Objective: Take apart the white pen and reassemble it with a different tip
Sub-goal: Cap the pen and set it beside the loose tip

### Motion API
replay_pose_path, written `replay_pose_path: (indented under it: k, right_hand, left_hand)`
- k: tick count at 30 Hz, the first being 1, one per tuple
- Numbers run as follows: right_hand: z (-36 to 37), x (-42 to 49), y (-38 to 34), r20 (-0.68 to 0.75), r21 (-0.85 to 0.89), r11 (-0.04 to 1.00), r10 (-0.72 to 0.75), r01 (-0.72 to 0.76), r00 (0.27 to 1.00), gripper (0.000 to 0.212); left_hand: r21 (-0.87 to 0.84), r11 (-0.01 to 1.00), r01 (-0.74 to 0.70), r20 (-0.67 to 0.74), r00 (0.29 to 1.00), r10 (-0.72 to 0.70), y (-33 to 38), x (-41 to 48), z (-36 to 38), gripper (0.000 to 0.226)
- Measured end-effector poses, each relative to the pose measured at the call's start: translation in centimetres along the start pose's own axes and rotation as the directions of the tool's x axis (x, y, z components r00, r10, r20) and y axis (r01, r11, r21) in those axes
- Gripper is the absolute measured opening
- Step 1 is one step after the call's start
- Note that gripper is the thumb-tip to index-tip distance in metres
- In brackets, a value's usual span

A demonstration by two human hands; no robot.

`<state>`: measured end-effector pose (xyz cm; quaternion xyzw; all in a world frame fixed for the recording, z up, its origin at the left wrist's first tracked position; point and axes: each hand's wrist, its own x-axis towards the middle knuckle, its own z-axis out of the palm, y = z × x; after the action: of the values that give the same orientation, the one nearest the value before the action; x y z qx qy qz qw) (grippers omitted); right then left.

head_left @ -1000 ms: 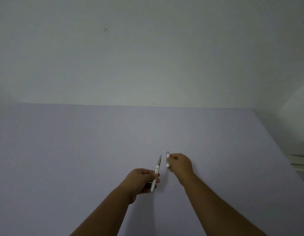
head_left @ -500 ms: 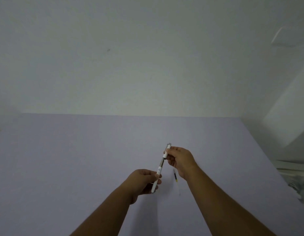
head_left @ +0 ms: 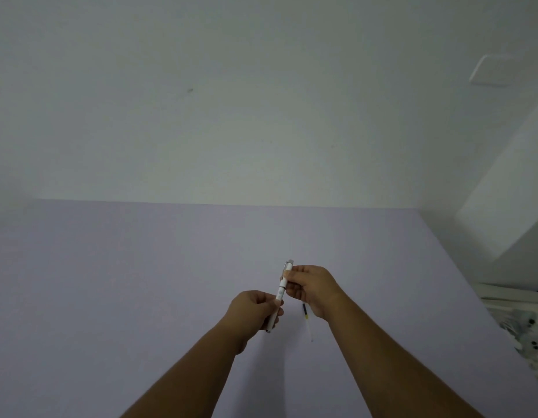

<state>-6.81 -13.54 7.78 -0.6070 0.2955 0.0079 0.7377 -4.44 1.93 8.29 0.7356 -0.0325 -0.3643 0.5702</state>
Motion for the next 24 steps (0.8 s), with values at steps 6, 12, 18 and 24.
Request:
replay_pose_path:
  k: [6,12,18,24]
  right_hand:
    - [0.0,0.6,0.4,-0.016,-0.001,1.000,0.006,-0.006,1.000,0.009]
    - [-0.1,1.8,1.5,-0.040,-0.050,0.998,0.034,-0.036,0.999,0.007]
    - [-1.3,3.8,3.7,-0.240,-0.281,0.952,0.056,-0.125,0.969,0.018]
    - [-3.4,3.8,7.7,-0.280,-0.815,0.514,0.056,-0.268,0.958,0.010]
  left_hand:
    - [-0.049,0.998,0.038,0.002,0.999,-0.038,-0.3,0.6,0.2,0.013]
    - [-0.121,0.985,0.124,0.046,0.992,-0.119,-1.1,1.7,0.2,0.020]
    - [-0.072,0.983,0.169,-0.023,0.985,-0.171,-3.2,4.4,0.7,0.015]
    - [0.033,0.977,0.213,-0.166,0.965,-0.205,-6.5,7.1,2.3,0.005]
